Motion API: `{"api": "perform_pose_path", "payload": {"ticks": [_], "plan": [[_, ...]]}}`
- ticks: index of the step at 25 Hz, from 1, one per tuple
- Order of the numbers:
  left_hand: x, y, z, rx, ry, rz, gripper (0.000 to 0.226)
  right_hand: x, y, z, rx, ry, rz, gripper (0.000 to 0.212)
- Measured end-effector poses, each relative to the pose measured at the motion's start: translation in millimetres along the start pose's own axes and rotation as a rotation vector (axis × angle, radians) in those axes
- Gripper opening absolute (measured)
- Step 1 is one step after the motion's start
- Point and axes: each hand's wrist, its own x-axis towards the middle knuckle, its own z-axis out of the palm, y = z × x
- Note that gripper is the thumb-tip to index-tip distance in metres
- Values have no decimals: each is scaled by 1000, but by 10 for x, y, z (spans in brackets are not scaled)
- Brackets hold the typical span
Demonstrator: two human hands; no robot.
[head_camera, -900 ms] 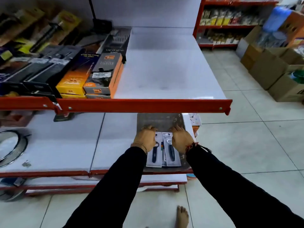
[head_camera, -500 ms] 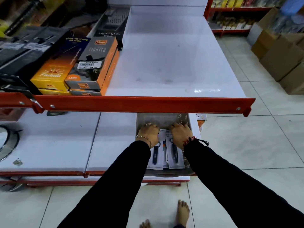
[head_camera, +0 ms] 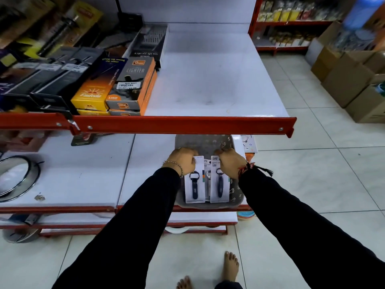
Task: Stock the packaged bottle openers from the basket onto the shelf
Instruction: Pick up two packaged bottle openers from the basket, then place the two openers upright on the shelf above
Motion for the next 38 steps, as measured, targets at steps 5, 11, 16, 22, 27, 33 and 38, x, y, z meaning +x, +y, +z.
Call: {"api": "perform_pose_path", "payload": {"ticks": [5,11,16,22,27,33,38], "plan": [[-468,142,-319,8,139,43,32,-436,-247,-326,-43,148,23,61],[-1042,301,-790,48,333,121,35,-979,-586,-761,-97,281,-41,61],[-1305,411,-1457,119,448,200,34,-1223,-728,-1388,-113,416,-114,42],[-1304,521,-2362,163,544,185,37,-1109,-820,-2381,-79,553,-101,43],[-947,513,-3023,282,564,116,35,-611,-861,-2990,-64,633,-83,42],[-277,468,-3224,389,363,-46,42,267,-884,-3055,-32,460,-22,49],[144,313,-2908,303,230,-57,43,776,-767,-2711,-79,325,-26,42]]}}
